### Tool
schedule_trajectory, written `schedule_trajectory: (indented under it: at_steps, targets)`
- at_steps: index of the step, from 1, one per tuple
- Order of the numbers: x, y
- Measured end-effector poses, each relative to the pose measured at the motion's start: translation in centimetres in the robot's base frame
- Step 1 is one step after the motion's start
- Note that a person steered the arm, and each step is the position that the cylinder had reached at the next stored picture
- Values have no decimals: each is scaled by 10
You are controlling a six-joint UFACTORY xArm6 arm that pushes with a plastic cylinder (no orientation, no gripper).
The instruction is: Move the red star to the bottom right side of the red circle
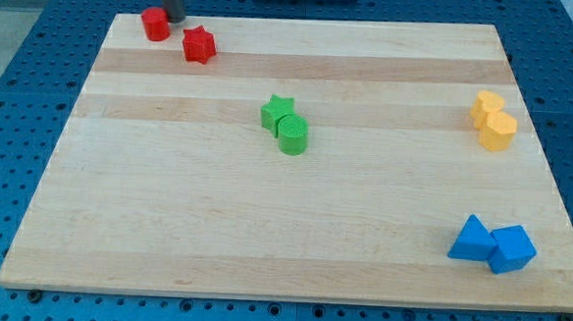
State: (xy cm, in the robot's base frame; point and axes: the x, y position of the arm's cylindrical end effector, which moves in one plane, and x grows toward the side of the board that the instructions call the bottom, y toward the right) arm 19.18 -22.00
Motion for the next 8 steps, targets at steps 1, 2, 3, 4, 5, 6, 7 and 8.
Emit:
schedule_trajectory:
  at_steps: [1, 2, 3, 4, 5, 6, 7, 8]
  targets:
    - [0, 8]
    - [0, 69]
    - [23, 123]
    - [42, 109]
    - [47, 71]
    - [47, 39]
    - [48, 66]
    - [70, 90]
